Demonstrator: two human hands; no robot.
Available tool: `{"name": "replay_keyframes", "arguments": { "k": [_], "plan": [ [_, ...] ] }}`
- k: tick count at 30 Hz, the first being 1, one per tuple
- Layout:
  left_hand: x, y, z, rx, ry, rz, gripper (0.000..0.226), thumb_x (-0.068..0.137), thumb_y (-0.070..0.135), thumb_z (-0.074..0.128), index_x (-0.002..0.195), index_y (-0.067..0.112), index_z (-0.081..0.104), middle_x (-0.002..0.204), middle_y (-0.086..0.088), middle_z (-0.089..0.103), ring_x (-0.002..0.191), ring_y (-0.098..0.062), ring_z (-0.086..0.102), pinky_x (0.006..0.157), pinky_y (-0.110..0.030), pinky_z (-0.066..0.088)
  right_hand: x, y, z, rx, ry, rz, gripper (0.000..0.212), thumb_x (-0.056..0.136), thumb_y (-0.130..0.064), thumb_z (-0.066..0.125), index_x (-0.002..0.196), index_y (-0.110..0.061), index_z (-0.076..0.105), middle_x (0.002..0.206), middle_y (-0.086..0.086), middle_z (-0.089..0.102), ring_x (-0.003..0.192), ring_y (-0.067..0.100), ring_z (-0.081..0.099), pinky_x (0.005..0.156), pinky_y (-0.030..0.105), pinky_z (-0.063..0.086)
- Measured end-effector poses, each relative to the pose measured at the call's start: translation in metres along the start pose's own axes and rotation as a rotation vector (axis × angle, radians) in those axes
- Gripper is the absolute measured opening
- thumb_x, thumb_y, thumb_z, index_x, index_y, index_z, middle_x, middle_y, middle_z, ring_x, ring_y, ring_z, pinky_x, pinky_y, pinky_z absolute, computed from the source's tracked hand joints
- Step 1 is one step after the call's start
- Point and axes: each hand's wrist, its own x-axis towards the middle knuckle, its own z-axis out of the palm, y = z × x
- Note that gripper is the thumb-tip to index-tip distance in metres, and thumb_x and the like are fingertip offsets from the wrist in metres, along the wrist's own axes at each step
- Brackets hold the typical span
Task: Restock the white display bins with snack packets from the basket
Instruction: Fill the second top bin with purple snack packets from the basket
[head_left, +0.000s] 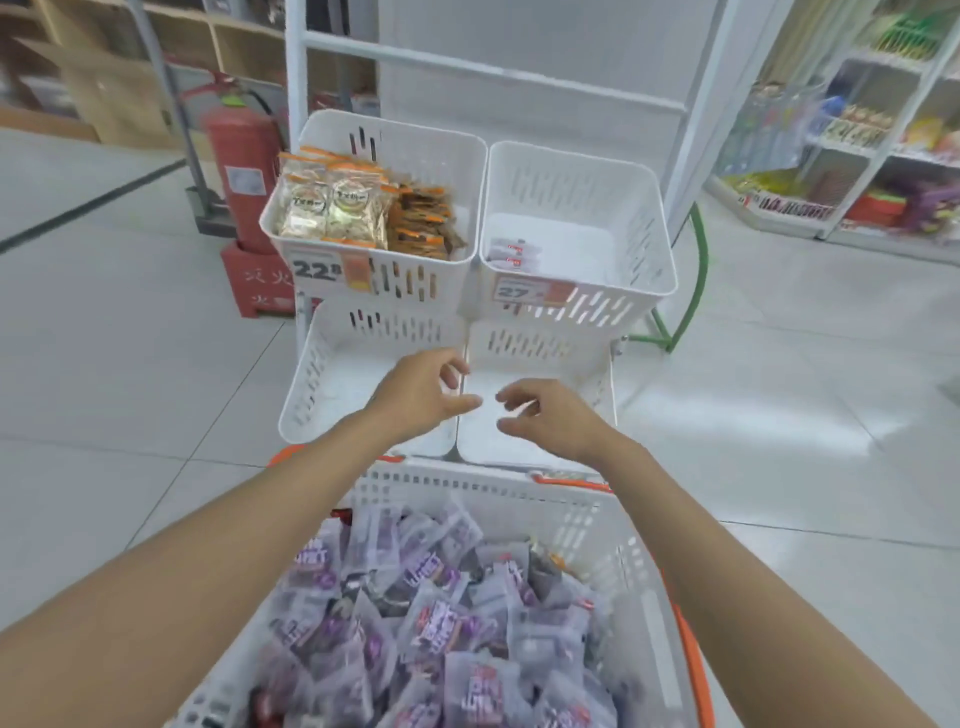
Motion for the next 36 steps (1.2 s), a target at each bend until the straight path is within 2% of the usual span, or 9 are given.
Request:
{"name": "replay_keyframes", "arguments": {
  "k": [6, 10, 17, 20, 23, 26, 29, 32, 36],
  "plan": [
    [-0.085, -0.051, 0.018, -0.084, -0.063, -0.215, 0.034, 0.079, 0.029, 0.08, 0.106, 0.015, 0.065, 0.101, -0.003, 0.065, 0.091, -0.02, 0.065, 0.075, -0.031, 0.054, -0.041, 0.054, 0.105, -0.107, -0.252, 0.287, 0.026, 0.091, -0.045, 0.06, 0.084, -0.021, 0.058, 0.084, -0.005, 0.053, 0.079, 0.013, 0.046, 0.07, 0.027, 0.035],
    [-0.117, -0.069, 0.023, -0.12, -0.018, -0.302, 0.035, 0.079, 0.018, 0.08, 0.11, 0.013, 0.066, 0.112, -0.006, 0.066, 0.097, -0.016, 0.063, 0.089, -0.031, 0.052, -0.046, 0.056, 0.139, -0.037, -0.022, 0.189, 0.028, 0.095, -0.018, 0.054, 0.067, -0.016, 0.049, 0.067, -0.001, 0.049, 0.069, 0.019, 0.045, 0.064, 0.028, 0.034],
    [-0.124, -0.057, 0.035, -0.29, -0.248, -0.298, 0.102, 0.075, 0.038, 0.083, 0.155, 0.023, 0.022, 0.152, -0.001, 0.037, 0.133, -0.021, 0.045, 0.1, -0.031, 0.044, -0.047, -0.015, 0.1, 0.277, 0.147, 0.038, 0.02, 0.095, -0.013, 0.056, 0.084, -0.004, 0.069, 0.072, 0.007, 0.068, 0.066, 0.024, 0.068, 0.069, 0.035, 0.058],
    [-0.121, -0.061, 0.038, -0.412, -0.204, -0.375, 0.095, 0.076, 0.037, 0.083, 0.15, 0.026, 0.026, 0.134, -0.005, 0.056, 0.116, -0.018, 0.057, 0.089, -0.03, 0.05, -0.05, -0.026, 0.103, 0.405, 0.076, 0.018, 0.022, 0.096, -0.015, 0.057, 0.086, 0.0, 0.069, 0.074, 0.011, 0.065, 0.07, 0.03, 0.069, 0.069, 0.045, 0.061],
    [-0.121, -0.07, 0.035, -0.379, -0.202, -0.421, 0.088, 0.064, 0.042, 0.086, 0.134, 0.025, 0.035, 0.117, -0.002, 0.063, 0.102, -0.012, 0.062, 0.08, -0.03, 0.056, -0.055, -0.03, 0.108, 0.608, -0.056, 0.051, 0.034, 0.099, -0.019, 0.055, 0.1, 0.014, 0.065, 0.087, 0.028, 0.063, 0.086, 0.036, 0.069, 0.07, 0.032, 0.061],
    [-0.122, -0.079, 0.035, -0.508, -0.149, -0.551, 0.091, 0.065, 0.027, 0.076, 0.141, 0.023, 0.027, 0.125, -0.006, 0.057, 0.107, -0.02, 0.061, 0.083, -0.04, 0.058, -0.055, -0.027, 0.109, 0.776, -0.225, 0.058, 0.031, 0.1, -0.022, 0.052, 0.119, -0.001, 0.064, 0.107, 0.007, 0.071, 0.099, 0.023, 0.07, 0.086, 0.03, 0.057],
    [-0.121, -0.088, 0.026, -0.821, -0.08, -0.691, 0.069, 0.078, -0.002, 0.062, 0.136, 0.012, 0.028, 0.126, -0.015, 0.056, 0.106, -0.025, 0.064, 0.073, -0.037, 0.058, -0.05, -0.006, 0.116, 0.366, -0.189, 0.047, 0.024, 0.095, -0.019, 0.06, 0.116, -0.009, 0.065, 0.109, 0.005, 0.069, 0.094, 0.018, 0.066, 0.087, 0.028, 0.053],
    [-0.121, -0.103, 0.017, -1.047, -0.076, -0.707, 0.064, 0.076, -0.013, 0.057, 0.134, 0.001, 0.036, 0.127, -0.023, 0.057, 0.103, -0.027, 0.067, 0.078, -0.042, 0.06, -0.062, 0.027, 0.144, -0.195, -0.513, 0.112, 0.023, 0.087, -0.016, 0.069, 0.108, -0.008, 0.064, 0.102, 0.007, 0.064, 0.083, 0.018, 0.059, 0.08, 0.033, 0.05],
    [-0.123, -0.11, 0.012, -1.115, -0.004, -0.686, 0.037, 0.087, -0.014, 0.055, 0.122, -0.013, 0.046, 0.109, -0.028, 0.06, 0.079, -0.025, 0.067, 0.07, -0.037, 0.062, -0.068, 0.038, 0.151, -0.189, -0.524, 0.093, 0.039, 0.086, -0.005, 0.063, 0.058, -0.015, 0.037, 0.059, 0.003, 0.036, 0.054, 0.015, 0.035, 0.06, 0.031, 0.034]
  ]
}}
